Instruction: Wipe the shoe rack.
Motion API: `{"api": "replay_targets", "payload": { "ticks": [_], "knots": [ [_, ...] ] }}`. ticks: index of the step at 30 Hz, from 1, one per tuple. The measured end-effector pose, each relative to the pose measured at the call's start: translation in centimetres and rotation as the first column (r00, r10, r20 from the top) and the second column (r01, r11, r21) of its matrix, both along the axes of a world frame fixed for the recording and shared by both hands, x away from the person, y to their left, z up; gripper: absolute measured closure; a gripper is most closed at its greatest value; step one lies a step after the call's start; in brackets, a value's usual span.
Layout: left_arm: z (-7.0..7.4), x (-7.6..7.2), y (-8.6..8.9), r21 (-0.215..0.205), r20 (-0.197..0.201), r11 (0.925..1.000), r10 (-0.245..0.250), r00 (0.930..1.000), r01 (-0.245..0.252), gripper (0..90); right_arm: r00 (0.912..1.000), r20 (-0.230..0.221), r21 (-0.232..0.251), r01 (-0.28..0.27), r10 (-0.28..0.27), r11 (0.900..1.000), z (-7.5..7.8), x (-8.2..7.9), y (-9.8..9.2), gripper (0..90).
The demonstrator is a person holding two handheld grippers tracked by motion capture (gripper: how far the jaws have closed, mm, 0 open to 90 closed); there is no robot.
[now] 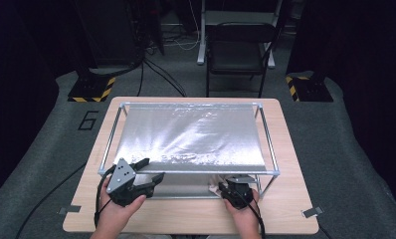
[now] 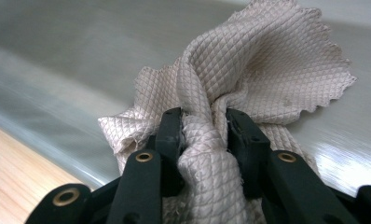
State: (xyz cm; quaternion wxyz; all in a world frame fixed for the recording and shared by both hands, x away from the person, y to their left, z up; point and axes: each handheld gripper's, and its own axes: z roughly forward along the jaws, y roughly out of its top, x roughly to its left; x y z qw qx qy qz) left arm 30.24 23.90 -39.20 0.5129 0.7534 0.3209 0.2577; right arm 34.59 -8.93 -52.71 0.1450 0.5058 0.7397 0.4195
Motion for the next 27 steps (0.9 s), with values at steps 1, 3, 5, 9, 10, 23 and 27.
{"api": "replay_targets", "payload": {
  "ticks": [1, 3, 5, 9, 10, 23, 27],
  "knots": [
    [0.0, 0.0, 0.0, 0.0, 0.001, 1.0, 0.001, 1.0, -0.001, 33.2, 0.9974, 0.052, -0.119, -0.043, 0.05, 0.992, 0.0, 0.5, -0.2, 67.8],
    [0.0, 0.0, 0.0, 0.001, 0.001, 1.0, 0.002, 1.0, -0.002, 33.1, 0.9964, 0.044, -0.107, -0.067, 0.072, 0.992, 0.1, 0.5, 0.7, 67.8],
    [0.0, -0.1, 0.0, 0.004, 0.005, 1.0, 0.004, 1.0, -0.004, 33.1, 0.9949, 0.046, -0.107, -0.084, 0.09, 0.991, 0.1, 0.6, 1.6, 68.3],
    [0.1, -0.1, 0.0, 0.008, 0.004, 1.0, 0.002, 1.0, -0.002, 33.2, 0.9952, 0.049, -0.099, -0.079, 0.084, 0.992, 0.1, 0.5, 1.5, 67.3],
    [0.1, 0.0, 0.0, 0.006, 0.002, 1.0, 0.001, 1.0, -0.001, 33.2, 0.9973, 0.012, -0.064, -0.072, 0.073, 0.995, 0.1, 0.3, 1.7, 67.3],
    [0.0, 0.0, 0.0, 0.008, 0.007, 1.0, -0.003, 1.0, 0.003, 33.3, 0.9988, 0.049, -0.112, -0.006, 0.011, 0.994, 0.3, -0.2, -3.3, 67.2],
    [0.0, 0.0, -0.1, 0.003, 0.006, 1.0, -0.001, 1.0, 0.001, 33.2, 0.999, 0.045, -0.104, 0.009, -0.004, 0.995, 0.2, -0.2, -3.2, 67.7]
  ]
}}
